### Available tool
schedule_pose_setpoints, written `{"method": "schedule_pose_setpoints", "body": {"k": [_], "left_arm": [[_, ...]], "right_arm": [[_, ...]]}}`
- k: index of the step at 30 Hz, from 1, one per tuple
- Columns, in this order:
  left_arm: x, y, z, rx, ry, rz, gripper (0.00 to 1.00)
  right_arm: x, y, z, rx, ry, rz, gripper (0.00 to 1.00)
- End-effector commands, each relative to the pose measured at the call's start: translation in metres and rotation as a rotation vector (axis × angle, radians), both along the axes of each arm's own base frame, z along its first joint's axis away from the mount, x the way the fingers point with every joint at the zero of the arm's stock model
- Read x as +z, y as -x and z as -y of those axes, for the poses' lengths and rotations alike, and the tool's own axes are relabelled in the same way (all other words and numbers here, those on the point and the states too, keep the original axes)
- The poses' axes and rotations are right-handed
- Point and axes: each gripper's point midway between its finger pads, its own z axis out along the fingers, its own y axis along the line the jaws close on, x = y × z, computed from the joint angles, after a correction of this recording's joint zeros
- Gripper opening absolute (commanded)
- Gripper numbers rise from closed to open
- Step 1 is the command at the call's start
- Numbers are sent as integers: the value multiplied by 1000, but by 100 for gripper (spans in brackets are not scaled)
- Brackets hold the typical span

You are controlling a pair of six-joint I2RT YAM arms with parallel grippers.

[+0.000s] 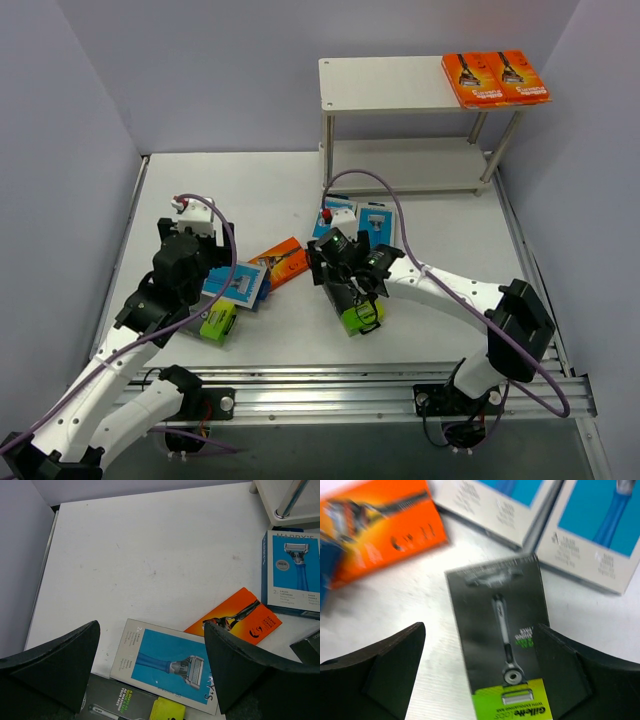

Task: Place and organize the shaving razors onto the shelf
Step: Grab a shaving razor with the left arm

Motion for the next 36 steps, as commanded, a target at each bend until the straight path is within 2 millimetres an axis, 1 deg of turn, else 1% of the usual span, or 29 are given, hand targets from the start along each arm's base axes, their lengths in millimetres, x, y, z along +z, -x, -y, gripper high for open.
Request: {"method": "schedule_pose_setpoints", "body": {"k": [1, 2, 3, 4, 5, 7, 8, 9, 10, 11, 12, 13, 14, 15, 16, 20, 23, 25, 28, 29, 31, 32, 35, 36], "left_arm": [[6, -3, 2, 2, 22, 18, 94], [5, -4, 2, 3, 20, 15, 94], [4, -4, 1, 8, 18, 13, 94], [4, -5, 1, 7, 15, 12, 94], [4, -5, 1, 7, 15, 12, 94], [3, -5, 1, 9, 14, 11, 94], [4, -5, 1, 10, 15, 12, 94], [3, -5, 1, 10, 12, 11, 94], [3, -5, 0, 13, 11, 10, 94], [3, -5, 0, 16, 10, 10, 94], [3, -5, -1, 16, 12, 13, 94], [3, -5, -1, 17, 9, 12, 94], [3, -5, -1, 17, 10, 13, 94], [3, -5, 0, 14, 11, 13, 94], [2, -5, 0, 13, 10, 11, 94], [1, -6, 2, 5, 10, 8, 94], [3, -6, 4, -2, 14, 8, 94], [3, -6, 4, -5, 16, 9, 94], [3, -5, 4, -9, 19, 9, 94], [4, -5, 5, -10, 22, 13, 94], [5, -5, 5, -13, 25, 14, 94], [4, -4, 5, -14, 24, 13, 94], [5, -4, 6, -19, 28, 13, 94], [5, -4, 6, -19, 28, 15, 94]], "right_arm": [[34, -25, -21, 21, -51, 85, 82], [34, -32, -32, 39, -69, 79, 81], [35, -40, -34, 39, -77, 81, 80], [34, -47, -39, 45, -82, 84, 78], [34, -58, -46, 57, -73, 89, 75], [33, -74, -55, 70, -88, 90, 71], [22, -79, -60, 84, -74, 74, 69], [31, -90, -69, 93, -106, 85, 67], [29, -94, -74, 101, -111, 81, 66], [15, -99, -79, 107, -101, 58, 64], [22, -108, -88, 115, -127, 72, 62], [18, -111, -94, 135, -147, 54, 61], [3, -115, -98, 140, -138, 34, 61], [0, -119, -103, 145, -145, 32, 60], [-7, -125, -110, 157, -150, 21, 59], [-24, -136, -124, 173, -150, 5, 57], [-37, -140, -125, 166, -137, -13, 57], [-47, -141, -119, 151, -115, -29, 57], [-58, -140, -106, 119, -87, -48, 58], [-65, -137, -98, 103, -69, -60, 58], [-66, -136, -90, 81, -64, -63, 58], [-74, -131, -81, 65, -50, -81, 58], [-72, -127, -69, 37, -42, -79, 59], [-80, -120, -61, 27, -27, -97, 59]]}}
